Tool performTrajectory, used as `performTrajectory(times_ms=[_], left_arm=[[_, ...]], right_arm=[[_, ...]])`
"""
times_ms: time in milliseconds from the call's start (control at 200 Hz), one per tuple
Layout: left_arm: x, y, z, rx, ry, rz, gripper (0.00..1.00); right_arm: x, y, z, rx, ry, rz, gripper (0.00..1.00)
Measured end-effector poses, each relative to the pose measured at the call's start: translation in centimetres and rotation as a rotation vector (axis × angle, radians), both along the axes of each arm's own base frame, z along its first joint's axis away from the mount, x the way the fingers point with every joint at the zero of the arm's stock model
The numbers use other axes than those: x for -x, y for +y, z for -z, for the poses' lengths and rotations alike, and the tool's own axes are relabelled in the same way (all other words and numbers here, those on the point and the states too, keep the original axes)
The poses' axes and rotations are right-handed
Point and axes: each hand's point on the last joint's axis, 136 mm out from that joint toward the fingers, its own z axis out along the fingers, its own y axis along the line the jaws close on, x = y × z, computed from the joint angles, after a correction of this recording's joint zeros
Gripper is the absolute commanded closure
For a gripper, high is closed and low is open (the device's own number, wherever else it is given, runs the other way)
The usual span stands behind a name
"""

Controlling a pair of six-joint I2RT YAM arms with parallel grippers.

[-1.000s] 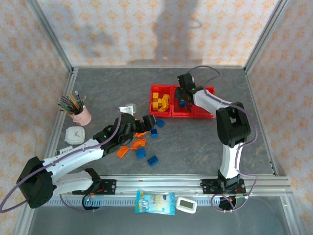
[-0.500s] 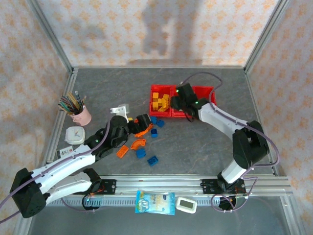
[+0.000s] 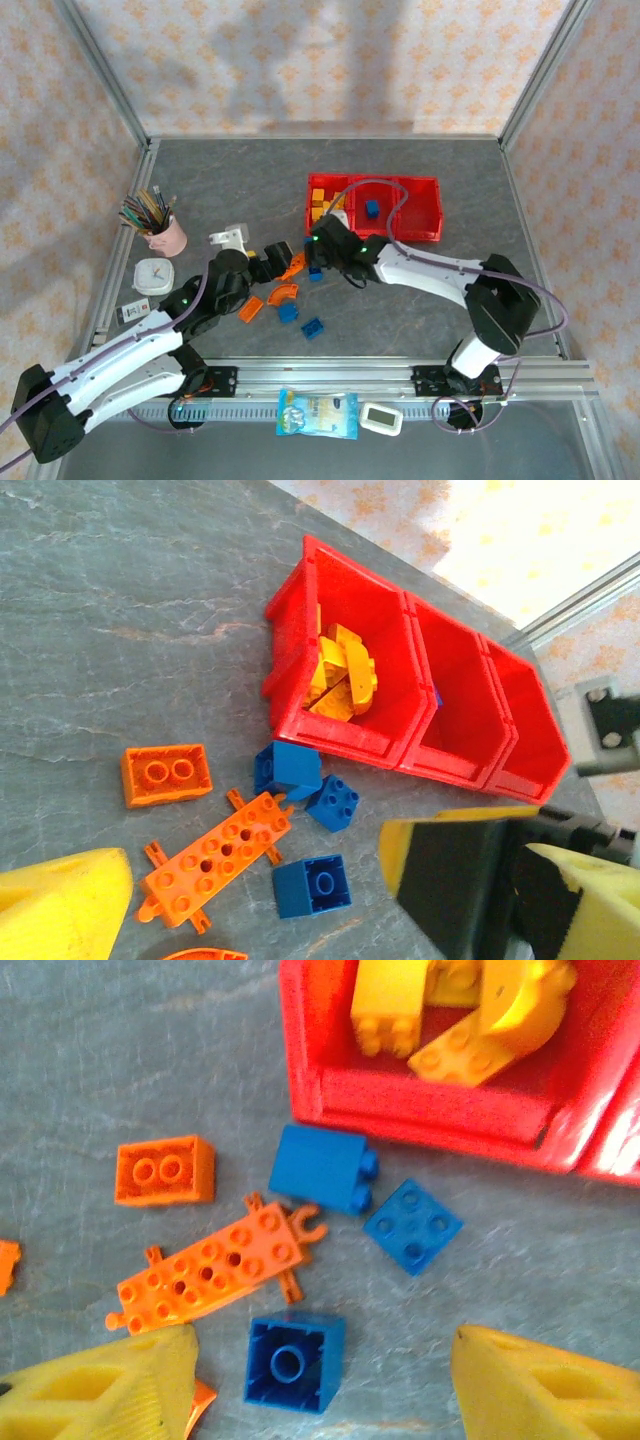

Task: Sort the legos into containers by color
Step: Pick up the lego from the center of the table.

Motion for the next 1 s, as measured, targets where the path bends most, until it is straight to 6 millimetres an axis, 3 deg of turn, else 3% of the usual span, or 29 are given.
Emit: performTrajectory(times_ms=[235,370,621,1001], left_arm=[[0.3,0.8,0.3,-0.008,0.002,-0.026,0.01],[0.3,1.1,0.0,0.003,-0.008,-0.043,0.01],[0.6,1.6,0.6,-0.003,-0.002,-0.053,0.01],[0.6,1.8,0.7,-0.005,-0.003,-0.062,0.01]], right_arm=[[1.2,0.8,4.7,0.078,0.075,0.0,0.3],[0.9,1.2,6.3,0.105,0.095,0.003,0.34],[-0.2,2.4,6.6,0.108,0.081,0.011,0.47],[-0.5,2.0,6.9,0.133,0.069,0.025,0.68]])
